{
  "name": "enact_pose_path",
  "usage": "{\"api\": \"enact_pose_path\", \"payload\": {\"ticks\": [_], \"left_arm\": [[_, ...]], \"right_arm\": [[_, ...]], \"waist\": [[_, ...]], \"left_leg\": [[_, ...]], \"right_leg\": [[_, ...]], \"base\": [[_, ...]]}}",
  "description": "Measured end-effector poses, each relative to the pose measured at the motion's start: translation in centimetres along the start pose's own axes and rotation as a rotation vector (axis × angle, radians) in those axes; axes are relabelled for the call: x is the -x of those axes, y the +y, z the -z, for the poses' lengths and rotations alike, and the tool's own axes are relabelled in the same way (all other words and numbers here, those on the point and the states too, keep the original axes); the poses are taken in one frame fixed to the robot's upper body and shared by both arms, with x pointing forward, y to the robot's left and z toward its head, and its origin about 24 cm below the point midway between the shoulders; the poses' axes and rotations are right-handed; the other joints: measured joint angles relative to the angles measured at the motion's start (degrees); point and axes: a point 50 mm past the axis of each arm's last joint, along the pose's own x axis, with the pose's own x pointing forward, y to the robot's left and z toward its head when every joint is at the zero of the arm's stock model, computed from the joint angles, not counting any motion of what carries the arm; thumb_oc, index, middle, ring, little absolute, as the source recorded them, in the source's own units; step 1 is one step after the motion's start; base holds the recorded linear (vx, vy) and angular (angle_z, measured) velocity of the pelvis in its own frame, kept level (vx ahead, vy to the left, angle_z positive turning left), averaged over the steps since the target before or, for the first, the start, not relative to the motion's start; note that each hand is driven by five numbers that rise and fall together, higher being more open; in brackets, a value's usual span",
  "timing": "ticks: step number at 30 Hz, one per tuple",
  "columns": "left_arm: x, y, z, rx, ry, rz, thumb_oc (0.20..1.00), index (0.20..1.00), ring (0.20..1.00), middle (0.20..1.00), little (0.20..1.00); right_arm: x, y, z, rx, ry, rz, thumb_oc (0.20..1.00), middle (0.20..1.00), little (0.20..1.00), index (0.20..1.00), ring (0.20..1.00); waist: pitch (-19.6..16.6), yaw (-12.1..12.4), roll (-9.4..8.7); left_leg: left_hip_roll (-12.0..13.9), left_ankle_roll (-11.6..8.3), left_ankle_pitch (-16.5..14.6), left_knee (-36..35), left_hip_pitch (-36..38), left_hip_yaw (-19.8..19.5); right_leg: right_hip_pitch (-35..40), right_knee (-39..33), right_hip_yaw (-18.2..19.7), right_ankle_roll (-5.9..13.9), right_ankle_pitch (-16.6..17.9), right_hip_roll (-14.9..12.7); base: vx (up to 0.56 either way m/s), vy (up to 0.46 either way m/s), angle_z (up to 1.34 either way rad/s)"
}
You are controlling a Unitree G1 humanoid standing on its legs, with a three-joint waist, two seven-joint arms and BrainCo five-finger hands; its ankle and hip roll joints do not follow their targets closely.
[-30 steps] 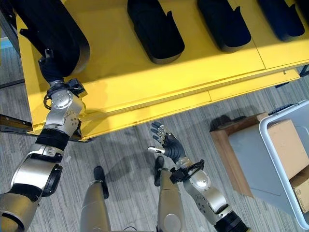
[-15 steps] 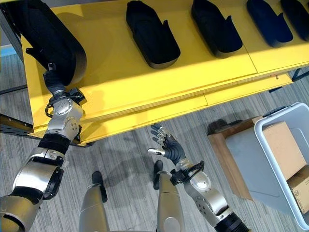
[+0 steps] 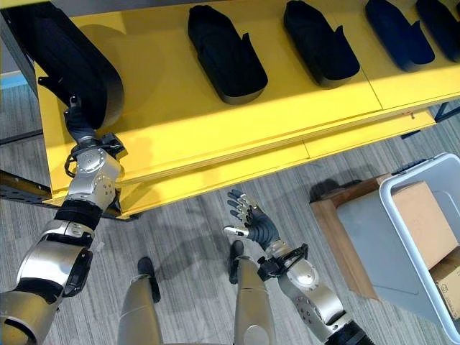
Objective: Move parts from the plastic box to the shelf.
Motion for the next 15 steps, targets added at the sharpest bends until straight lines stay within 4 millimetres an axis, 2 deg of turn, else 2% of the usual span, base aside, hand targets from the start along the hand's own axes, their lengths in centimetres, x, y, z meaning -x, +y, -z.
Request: {"api": "enact_pose_path", "payload": {"ticks": [6,15], "left_arm": [[-0.2,1.4,0.3,-0.128,-0.019,-0.004,0.200,0.200,0.200,0.200,0.200],[-0.4,2.0,0.5,-0.207,-0.013,-0.022,0.200,0.200,0.200,0.200,0.200]], "right_arm": [[0.0,0.0,0.0,0.001,0.001,-0.001,1.000,1.000,1.000,1.000,1.000],[0.6,-0.6,0.2,0.027,0.036,-0.013,1.000,1.000,1.000,1.000,1.000]], "waist": [[-0.25,0.12,0.47],[-0.17,0.21,0.59]], "left_leg": [[0.01,-0.13,-0.04,0.11,-0.06,0.22],[0.03,-0.07,-0.08,0.29,0.06,0.19]], "right_leg": [[-0.70,1.03,0.63,-0.21,-0.36,-0.04],[-0.70,1.36,0.75,-0.21,-0.42,-0.02]], "base": [[0.00,0.000,0.00],[0.00,0.000,0.00]]}}
